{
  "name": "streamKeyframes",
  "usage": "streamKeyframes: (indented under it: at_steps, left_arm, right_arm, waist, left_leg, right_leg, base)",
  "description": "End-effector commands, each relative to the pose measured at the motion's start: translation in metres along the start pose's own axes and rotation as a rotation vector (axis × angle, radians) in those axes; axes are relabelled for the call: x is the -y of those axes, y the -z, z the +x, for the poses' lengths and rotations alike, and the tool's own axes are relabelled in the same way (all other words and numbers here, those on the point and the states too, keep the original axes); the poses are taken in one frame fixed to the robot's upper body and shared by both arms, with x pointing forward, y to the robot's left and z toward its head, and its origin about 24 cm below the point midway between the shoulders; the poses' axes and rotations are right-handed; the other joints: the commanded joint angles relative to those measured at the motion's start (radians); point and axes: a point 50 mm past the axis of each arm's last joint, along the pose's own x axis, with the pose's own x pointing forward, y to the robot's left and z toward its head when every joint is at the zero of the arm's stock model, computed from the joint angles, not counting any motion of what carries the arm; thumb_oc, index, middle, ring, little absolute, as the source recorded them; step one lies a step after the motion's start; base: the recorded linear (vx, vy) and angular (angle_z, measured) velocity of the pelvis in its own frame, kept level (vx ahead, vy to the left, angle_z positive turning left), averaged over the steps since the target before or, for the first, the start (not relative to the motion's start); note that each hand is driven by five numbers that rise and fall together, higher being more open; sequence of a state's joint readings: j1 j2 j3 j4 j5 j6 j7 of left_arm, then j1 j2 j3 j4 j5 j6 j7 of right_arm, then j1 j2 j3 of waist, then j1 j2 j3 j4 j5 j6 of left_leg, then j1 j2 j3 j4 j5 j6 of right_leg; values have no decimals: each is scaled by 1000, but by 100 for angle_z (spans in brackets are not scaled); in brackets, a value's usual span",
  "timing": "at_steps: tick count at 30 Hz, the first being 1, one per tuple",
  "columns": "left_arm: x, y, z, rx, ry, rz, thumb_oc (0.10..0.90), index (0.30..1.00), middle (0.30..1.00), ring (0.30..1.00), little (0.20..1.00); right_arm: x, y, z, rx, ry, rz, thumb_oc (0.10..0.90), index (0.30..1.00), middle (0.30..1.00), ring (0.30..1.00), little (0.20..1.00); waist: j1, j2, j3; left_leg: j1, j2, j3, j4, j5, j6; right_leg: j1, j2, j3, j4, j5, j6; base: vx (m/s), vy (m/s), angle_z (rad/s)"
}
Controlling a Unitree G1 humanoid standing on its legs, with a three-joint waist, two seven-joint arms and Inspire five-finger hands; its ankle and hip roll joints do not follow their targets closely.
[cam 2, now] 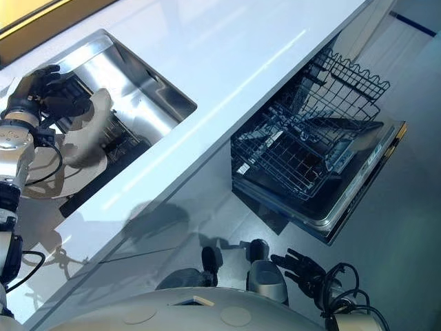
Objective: Pick up plates and place into dishwasher.
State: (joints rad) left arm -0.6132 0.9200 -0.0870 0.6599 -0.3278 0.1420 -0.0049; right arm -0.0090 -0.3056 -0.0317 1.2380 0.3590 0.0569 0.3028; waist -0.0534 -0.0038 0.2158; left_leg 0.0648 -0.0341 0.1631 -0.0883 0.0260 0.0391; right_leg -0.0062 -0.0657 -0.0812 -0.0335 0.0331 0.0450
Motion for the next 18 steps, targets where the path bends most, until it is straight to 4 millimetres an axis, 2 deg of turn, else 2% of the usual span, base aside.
streamKeyframes:
  at_steps: [1,5,9,18]
  left_arm:
    - [-23,-62,8,144,59,-21,800,900,900,900,900]
    - [-8,-50,7,37,325,-5,800,900,900,900,900]
    - [-2,-35,-1,-49,516,89,800,900,900,900,900]
    - [0,-29,-13,-88,654,82,800,900,900,900,900]
  right_arm:
    - [33,35,-17,-145,79,-72,800,900,900,900,900]
    - [35,30,-17,-131,85,-53,800,900,900,900,900]
    - [39,26,-18,-121,92,-41,800,900,900,900,900]
    - [42,25,-19,-122,107,-10,800,900,900,900,900]
  waist:
    - [-25,53,-21]
    - [-18,58,-22]
    - [-8,69,-27]
    - [17,87,-58]
  left_leg:
    - [-67,-53,5,161,-166,58]
    - [-74,-57,8,165,-164,56]
    - [-74,-64,5,174,-166,54]
    - [-51,-74,-14,164,-167,44]
  right_leg:
    - [-104,16,53,157,-78,103]
    - [-103,12,45,152,-72,105]
    - [-93,5,31,143,-70,103]
    - [-60,2,-2,127,-82,91]
  base:
    - [-47,-8,1]
    - [-35,-1,2]
    - [-16,-2,3]
    - [-17,-18,5]
